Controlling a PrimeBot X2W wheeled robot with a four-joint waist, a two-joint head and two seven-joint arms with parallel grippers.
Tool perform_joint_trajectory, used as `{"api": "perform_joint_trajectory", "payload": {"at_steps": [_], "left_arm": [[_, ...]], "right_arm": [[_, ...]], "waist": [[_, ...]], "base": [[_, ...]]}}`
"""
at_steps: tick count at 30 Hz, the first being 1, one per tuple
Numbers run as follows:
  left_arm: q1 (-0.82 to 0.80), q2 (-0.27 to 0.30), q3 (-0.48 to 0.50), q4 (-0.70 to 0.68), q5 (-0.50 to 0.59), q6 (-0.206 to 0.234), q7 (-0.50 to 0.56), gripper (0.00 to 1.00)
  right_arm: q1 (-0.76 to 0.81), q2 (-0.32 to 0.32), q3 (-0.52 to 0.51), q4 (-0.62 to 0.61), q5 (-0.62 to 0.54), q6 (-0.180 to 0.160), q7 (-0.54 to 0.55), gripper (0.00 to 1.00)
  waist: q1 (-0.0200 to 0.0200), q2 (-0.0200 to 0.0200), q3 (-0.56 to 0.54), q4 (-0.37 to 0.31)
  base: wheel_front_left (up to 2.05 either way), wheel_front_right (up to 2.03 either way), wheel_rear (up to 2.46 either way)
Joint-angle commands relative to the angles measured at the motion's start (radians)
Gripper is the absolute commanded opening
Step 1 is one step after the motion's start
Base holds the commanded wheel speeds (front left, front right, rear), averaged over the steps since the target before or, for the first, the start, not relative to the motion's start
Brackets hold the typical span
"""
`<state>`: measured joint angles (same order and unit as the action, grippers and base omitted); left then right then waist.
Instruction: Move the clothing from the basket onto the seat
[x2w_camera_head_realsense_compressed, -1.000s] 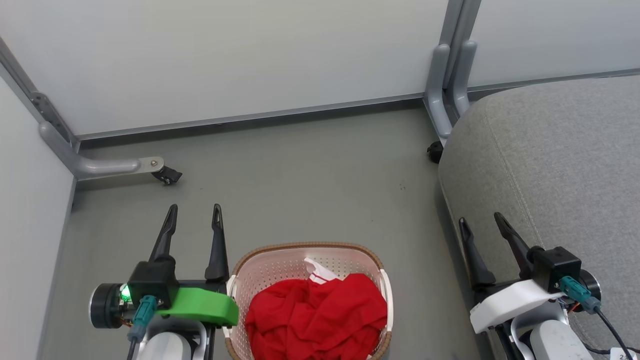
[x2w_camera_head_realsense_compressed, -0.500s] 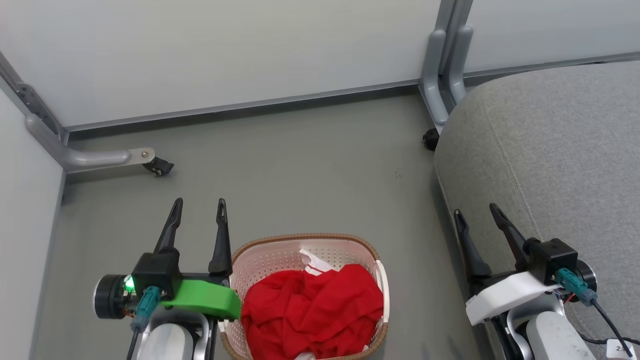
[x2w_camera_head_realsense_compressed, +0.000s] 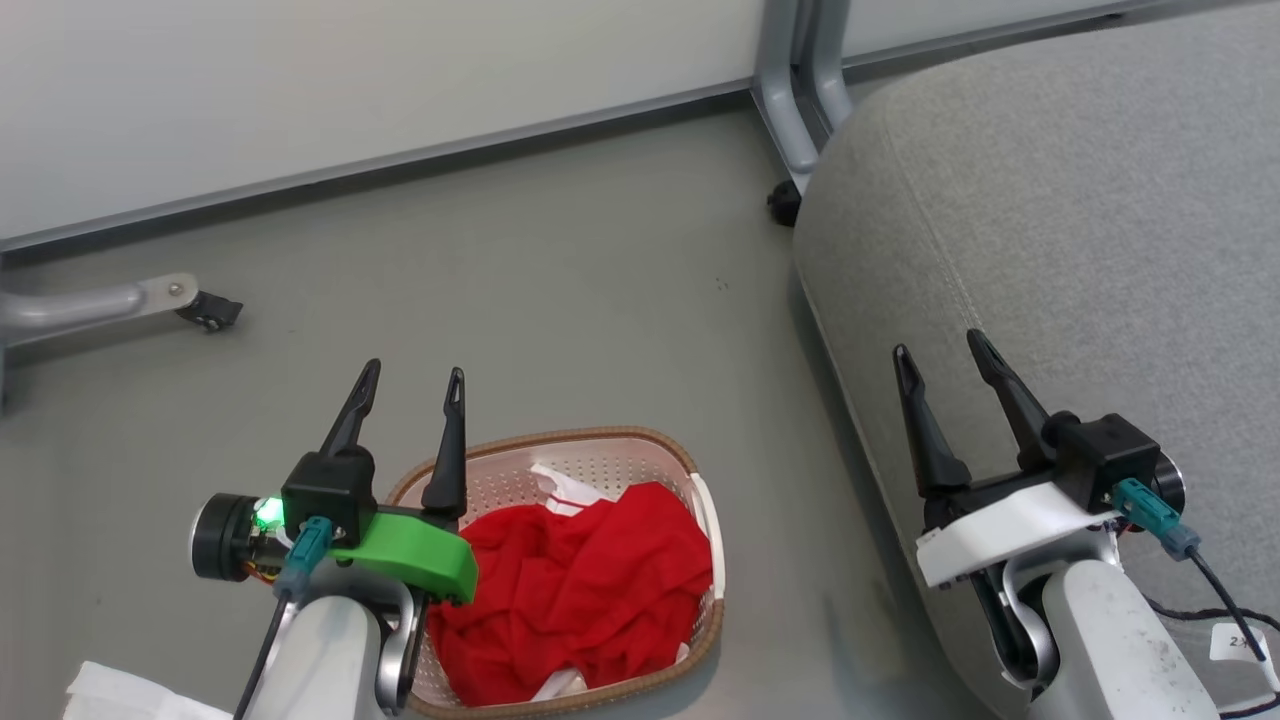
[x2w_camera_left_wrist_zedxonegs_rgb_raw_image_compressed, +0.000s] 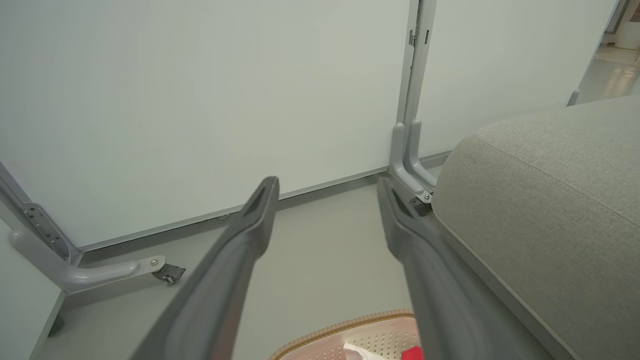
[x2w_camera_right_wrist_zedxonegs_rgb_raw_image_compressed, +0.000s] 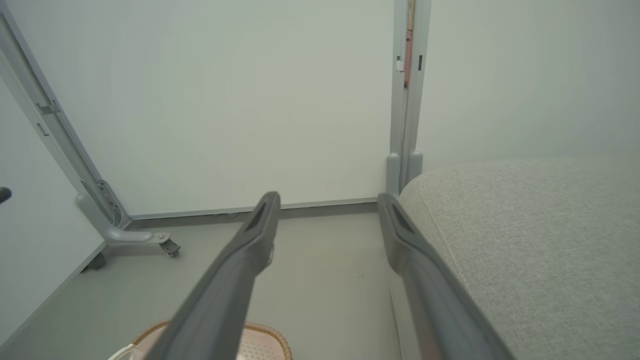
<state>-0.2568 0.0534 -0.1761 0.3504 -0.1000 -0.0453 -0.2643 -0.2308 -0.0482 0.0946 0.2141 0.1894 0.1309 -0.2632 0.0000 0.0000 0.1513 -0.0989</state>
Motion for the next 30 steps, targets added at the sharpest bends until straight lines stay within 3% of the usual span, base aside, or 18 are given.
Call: {"api": "perform_joint_trajectory", "payload": {"at_steps": [1,18,30], "left_arm": [[-0.028,0.012,0.004,0.012,0.014,-0.007,-0.001,1.00],[-0.211,0.081,-0.024,0.206,0.069,-0.056,-0.001,1.00],[-0.354,0.127,-0.101,0.385,0.101,-0.076,0.000,1.00]], "right_arm": [[-0.021,-0.004,0.005,-0.011,0.009,0.000,-0.002,1.00],[-0.129,-0.003,0.033,-0.100,0.064,0.000,-0.002,1.00],[-0.180,-0.003,0.057,-0.156,0.068,0.000,-0.002,1.00]], "waist": [[0.0000,0.0000,0.072,-0.075],[0.0000,0.0000,0.308,-0.250],[0.0000,0.0000,0.464,-0.286]], "base": [[0.00,0.00,0.00],[0.00,0.00,0.00],[0.00,0.00,0.00]]}}
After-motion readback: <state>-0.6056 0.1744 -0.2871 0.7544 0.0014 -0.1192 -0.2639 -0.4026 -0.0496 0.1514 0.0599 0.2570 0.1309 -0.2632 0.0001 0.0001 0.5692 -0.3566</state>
